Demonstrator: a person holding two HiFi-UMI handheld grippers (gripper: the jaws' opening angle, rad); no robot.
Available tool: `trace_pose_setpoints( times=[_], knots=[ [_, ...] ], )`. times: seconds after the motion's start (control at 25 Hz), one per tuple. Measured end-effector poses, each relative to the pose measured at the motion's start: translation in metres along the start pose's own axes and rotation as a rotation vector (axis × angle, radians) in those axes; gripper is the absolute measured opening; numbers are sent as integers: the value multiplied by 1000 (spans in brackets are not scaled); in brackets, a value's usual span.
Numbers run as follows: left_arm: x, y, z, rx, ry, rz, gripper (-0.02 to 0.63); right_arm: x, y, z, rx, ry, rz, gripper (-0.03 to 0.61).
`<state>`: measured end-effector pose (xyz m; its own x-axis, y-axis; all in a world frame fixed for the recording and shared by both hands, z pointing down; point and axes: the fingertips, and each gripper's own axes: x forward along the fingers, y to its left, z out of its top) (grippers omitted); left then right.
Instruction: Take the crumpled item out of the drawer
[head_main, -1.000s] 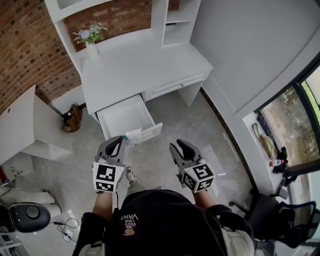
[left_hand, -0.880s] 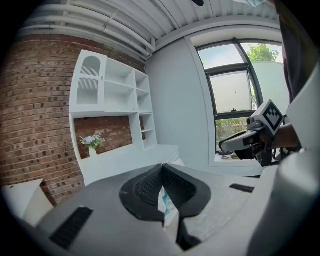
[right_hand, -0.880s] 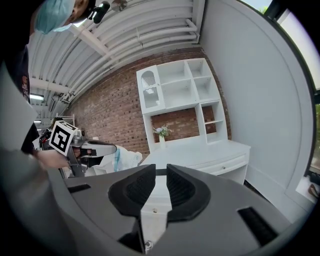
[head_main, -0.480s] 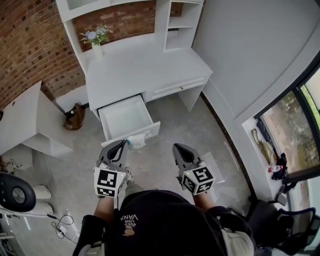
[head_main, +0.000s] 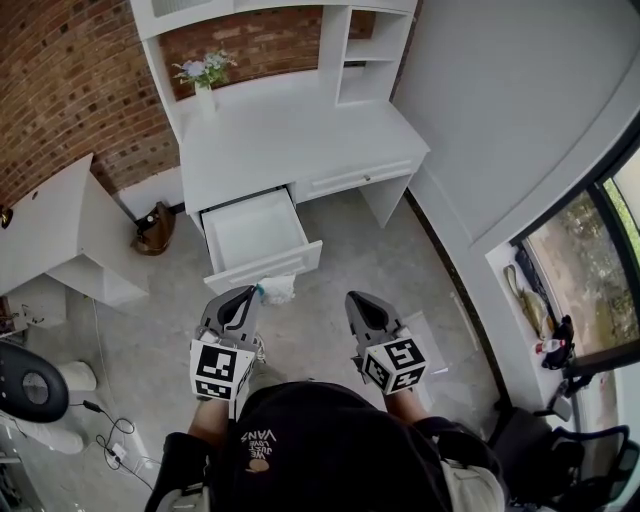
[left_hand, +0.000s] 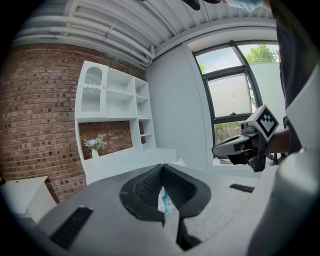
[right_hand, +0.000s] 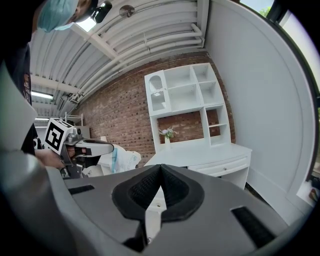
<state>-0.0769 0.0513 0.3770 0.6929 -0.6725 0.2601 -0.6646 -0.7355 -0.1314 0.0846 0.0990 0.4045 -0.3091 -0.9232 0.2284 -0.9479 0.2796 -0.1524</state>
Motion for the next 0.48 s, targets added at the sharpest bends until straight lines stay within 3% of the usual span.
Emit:
trace_pose_setpoints(
  times=[0.48],
  knots=[
    [-5, -21, -9, -1, 18, -19, 6, -14, 2, -11, -5, 14, -1, 0]
  ],
)
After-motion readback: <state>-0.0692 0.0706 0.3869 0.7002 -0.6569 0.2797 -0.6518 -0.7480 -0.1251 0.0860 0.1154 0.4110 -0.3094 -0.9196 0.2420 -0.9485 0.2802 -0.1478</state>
